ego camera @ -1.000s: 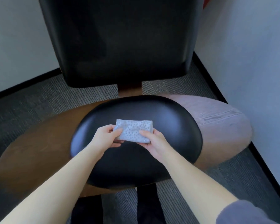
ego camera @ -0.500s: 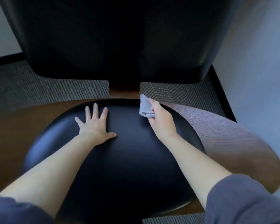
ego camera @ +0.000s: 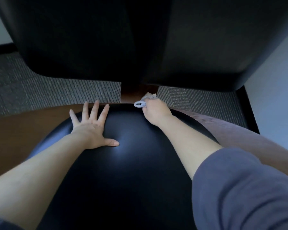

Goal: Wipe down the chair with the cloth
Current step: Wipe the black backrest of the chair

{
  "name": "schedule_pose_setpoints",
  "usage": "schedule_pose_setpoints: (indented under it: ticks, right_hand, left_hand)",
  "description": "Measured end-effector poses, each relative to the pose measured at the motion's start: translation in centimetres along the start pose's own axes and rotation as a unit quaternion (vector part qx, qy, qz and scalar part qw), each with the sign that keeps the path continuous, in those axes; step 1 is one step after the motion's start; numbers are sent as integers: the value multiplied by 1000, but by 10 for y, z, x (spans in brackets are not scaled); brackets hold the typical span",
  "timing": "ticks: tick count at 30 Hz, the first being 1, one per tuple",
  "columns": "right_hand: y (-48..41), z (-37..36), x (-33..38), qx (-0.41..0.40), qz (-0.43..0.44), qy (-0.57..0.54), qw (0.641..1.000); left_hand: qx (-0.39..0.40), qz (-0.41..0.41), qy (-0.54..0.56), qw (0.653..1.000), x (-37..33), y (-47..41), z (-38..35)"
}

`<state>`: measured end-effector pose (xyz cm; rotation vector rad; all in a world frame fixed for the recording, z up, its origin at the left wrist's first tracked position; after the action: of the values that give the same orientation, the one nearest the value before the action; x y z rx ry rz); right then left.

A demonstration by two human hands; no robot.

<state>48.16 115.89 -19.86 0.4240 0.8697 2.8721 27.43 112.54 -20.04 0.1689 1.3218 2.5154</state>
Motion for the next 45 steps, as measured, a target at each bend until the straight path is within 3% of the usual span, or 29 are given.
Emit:
schedule_pose_setpoints:
  ticks: [8, 12, 20, 26, 33, 40, 45]
  right_hand:
    - [-22, -11, 48, 81, 118, -83, 986]
    - [-21, -10, 60, 104, 128, -111, 980]
    - [-5, -17, 24, 131, 120, -7, 984]
    - [-22, -18, 74, 91, 176, 25, 980]
    - [-5, 0, 14, 68, 143, 73, 985]
    - [-20, 7, 72, 43, 190, 70, 978]
    - [-5, 11, -4, 66, 146, 90, 983]
  left_hand:
    - [-15, -11, -6, 1000, 0, -6, -2]
    - [-20, -9, -6, 1000, 1, -5, -1]
    - [-28, -9, -8, 1000, 1, -5, 1]
    - [-27, -6, -7, 1000, 2, -6, 0]
    - [-28, -10, -10, 1000, 2, -6, 0]
    - [-31, -10, -3, 999, 2, -6, 0]
    - [-32, -12, -3, 999, 2, -6, 0]
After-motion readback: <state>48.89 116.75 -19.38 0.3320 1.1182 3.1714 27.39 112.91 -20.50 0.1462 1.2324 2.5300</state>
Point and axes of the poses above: each hand's wrist, its own y-axis away from the middle knuckle, its own z-axis out of the back of the hand, x = y × z, the point moved 10 cm from there along -y, towards the middle knuckle, and after that the axes turned 1 degree about -x, right-handed, at the moved point
